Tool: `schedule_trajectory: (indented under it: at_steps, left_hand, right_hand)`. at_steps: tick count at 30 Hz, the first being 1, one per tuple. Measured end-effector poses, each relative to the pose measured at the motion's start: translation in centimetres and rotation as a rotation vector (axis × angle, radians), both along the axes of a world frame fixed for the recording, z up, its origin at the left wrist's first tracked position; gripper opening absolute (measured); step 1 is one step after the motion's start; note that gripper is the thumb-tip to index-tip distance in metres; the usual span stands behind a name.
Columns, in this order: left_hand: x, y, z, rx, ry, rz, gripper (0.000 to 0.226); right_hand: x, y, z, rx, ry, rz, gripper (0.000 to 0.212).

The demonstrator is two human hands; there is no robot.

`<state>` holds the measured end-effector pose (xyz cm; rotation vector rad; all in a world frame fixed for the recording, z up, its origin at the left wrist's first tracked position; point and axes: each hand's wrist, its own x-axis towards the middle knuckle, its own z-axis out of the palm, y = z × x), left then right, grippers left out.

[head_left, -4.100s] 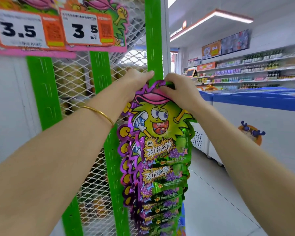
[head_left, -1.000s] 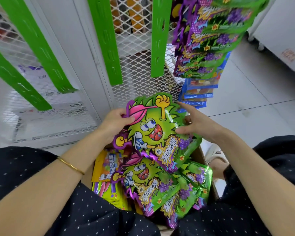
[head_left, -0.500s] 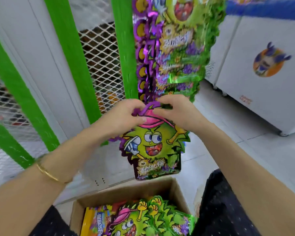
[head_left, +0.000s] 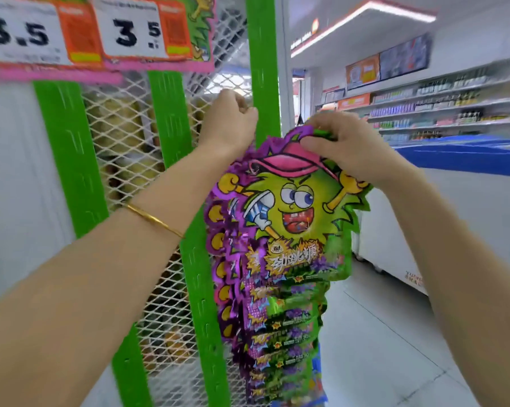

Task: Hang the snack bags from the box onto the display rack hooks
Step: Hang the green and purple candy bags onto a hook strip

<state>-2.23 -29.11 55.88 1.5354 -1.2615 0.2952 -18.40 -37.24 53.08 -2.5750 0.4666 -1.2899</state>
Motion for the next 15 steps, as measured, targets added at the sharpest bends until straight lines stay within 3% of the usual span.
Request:
schedule_trajectory:
  at_steps: [2, 8, 11, 15]
  left_hand:
    - [0.2, -0.6, 1.4, -0.007, 0.071, -0.049, 0.005]
    - [0.4, -1.7, 4.4, 0.101, 0.188, -0.039, 0.020]
    - [0.6, -1.8, 4.8, 0.174, 0.243, -0.064, 0.040]
    - [0.5, -2.0, 4.8, 0.158, 0.298, -0.080, 0.029]
  right_hand:
    - [0.8, -0.9, 1.7, -0.032, -0.049, -0.009, 0.004]
    - [4.3, -2.4, 4.4, -0.176, -0.147, -0.098, 0.015]
    - [5.3, -2.7, 4.8, -0.223, -0.178, -0.140, 0.017]
    - [6.0, -2.7, 5.1, -0.292, -0.199, -0.194, 0.017]
